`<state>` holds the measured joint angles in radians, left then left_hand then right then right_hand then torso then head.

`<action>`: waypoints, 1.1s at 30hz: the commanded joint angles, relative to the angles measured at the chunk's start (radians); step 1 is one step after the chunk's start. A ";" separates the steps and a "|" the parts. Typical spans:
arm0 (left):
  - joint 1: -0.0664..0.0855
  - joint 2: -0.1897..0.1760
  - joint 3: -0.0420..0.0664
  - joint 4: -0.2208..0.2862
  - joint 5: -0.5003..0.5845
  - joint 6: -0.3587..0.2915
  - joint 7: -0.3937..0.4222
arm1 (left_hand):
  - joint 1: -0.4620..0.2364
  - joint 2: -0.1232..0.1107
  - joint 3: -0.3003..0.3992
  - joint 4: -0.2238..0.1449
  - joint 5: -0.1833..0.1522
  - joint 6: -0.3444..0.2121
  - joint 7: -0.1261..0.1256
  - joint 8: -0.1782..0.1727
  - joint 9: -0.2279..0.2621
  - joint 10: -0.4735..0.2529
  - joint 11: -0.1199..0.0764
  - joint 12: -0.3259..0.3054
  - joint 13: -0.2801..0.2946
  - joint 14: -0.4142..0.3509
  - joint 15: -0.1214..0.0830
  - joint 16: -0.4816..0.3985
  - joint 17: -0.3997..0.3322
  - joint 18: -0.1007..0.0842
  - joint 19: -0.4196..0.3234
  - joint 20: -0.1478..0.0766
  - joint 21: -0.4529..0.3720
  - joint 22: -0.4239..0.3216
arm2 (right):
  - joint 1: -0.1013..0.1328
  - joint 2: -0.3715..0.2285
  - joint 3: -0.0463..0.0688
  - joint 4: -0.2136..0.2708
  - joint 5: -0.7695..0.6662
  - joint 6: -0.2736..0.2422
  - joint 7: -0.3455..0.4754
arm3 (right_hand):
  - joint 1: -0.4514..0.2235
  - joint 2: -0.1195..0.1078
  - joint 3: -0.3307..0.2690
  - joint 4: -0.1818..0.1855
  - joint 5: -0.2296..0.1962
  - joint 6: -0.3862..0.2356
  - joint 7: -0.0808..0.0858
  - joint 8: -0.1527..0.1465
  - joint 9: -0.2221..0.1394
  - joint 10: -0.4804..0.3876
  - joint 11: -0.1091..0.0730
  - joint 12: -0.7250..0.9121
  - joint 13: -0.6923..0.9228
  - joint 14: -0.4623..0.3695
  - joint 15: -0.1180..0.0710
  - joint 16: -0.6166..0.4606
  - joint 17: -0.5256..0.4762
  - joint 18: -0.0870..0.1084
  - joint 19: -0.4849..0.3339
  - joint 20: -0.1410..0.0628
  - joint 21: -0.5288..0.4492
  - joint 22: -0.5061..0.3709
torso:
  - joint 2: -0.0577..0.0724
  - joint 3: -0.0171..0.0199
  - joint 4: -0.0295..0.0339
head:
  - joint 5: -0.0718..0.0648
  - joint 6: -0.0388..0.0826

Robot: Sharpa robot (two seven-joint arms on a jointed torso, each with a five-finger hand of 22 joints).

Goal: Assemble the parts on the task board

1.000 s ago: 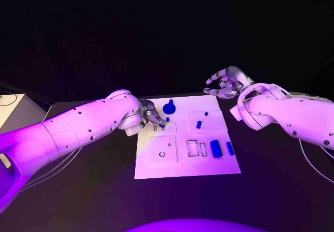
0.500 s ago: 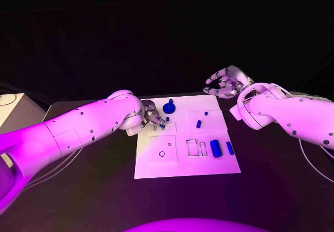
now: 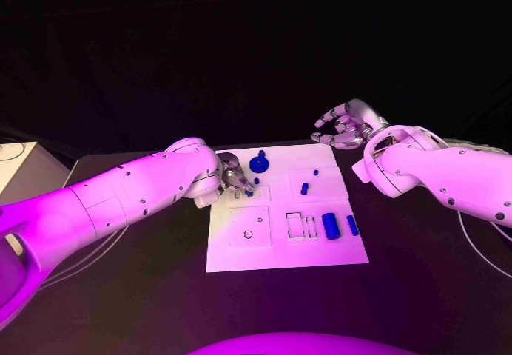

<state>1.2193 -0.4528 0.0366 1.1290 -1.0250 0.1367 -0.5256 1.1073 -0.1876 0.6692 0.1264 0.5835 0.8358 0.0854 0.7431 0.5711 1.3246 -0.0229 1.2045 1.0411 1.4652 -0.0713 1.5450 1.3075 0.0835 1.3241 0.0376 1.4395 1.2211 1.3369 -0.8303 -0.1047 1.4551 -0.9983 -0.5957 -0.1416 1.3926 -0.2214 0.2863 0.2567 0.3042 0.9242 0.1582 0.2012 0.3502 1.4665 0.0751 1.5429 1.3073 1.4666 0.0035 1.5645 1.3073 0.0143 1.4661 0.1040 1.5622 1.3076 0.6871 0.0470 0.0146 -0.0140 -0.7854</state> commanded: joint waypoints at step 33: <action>-0.005 0.014 -0.002 -0.019 -0.021 0.047 0.002 | 0.000 0.011 0.126 -0.135 -0.003 0.035 -0.033 0.006 0.262 0.006 0.001 0.001 -0.002 0.092 -0.006 0.005 0.218 -0.007 0.007 0.000 0.002 0.001 | 0.000 0.001 0.001 0.000 -0.013 0.011 0.001 | -0.004 -0.005 0.000 0.004 0.005 -0.008 0.001 0.003 0.002 0.075 0.001 -0.001 0.240 0.104 -0.003 0.006 0.262 -0.012 0.100 -0.002 -0.001 0.255 | 0.000 0.0001 0.0001 | -0.003 -0.009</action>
<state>1.2166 -0.4415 0.0356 1.1102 -1.0417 0.1638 -0.5261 1.1078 -0.1872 0.6665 0.1237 0.5750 0.8365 0.0848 0.7470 0.5711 1.3243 -0.0225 1.2045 1.0412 1.4651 -0.0712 1.5450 1.3074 0.0835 1.3240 0.0376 1.4395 1.2207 1.3368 -0.8294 -0.1047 1.4546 -1.0004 -0.5940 -0.1425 1.3926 -0.2213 0.2862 0.2566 0.3042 0.9242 0.1582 0.2012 0.3508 1.4665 0.0752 1.5429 1.3073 1.4666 0.0035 1.5645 1.3073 0.0143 1.4661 0.1040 1.5621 1.3080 0.6878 0.0467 0.0144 -0.0162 -0.7941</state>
